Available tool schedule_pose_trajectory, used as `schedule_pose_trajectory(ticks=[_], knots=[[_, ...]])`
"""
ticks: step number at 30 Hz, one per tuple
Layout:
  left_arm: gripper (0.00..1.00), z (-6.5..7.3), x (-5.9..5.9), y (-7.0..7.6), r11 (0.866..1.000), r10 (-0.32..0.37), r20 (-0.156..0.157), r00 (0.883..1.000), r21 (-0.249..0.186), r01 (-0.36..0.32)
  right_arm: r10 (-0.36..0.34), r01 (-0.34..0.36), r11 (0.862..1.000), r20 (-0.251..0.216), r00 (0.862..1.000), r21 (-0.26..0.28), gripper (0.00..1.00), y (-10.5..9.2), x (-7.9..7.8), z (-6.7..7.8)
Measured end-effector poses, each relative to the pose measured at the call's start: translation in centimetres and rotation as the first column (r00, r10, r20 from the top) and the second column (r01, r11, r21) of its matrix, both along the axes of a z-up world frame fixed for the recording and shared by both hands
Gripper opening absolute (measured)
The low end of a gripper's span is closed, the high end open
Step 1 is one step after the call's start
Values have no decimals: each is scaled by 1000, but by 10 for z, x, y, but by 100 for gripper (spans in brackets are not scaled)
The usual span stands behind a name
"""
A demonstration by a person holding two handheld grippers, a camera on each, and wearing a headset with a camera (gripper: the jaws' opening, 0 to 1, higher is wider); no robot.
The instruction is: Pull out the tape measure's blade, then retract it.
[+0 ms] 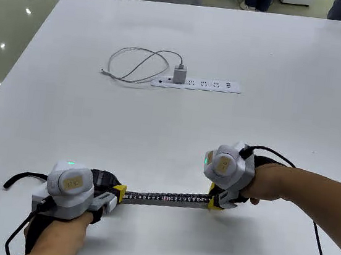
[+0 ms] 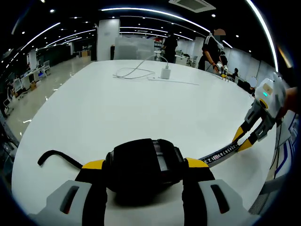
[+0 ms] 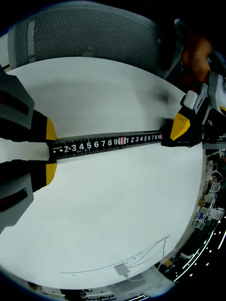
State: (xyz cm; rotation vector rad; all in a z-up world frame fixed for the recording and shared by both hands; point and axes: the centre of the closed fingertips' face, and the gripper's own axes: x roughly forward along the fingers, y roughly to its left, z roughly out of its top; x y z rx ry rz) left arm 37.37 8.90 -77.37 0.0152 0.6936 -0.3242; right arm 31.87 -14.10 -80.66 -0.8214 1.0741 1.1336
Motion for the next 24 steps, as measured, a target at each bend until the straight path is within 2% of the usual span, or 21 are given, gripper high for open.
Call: schedule_pose_trajectory(ticks=[24], knots=[[61, -1, 0, 0, 1000, 0, -2, 1000, -2, 0, -3, 3, 1000, 3, 1000, 10, 10, 14, 2, 0]])
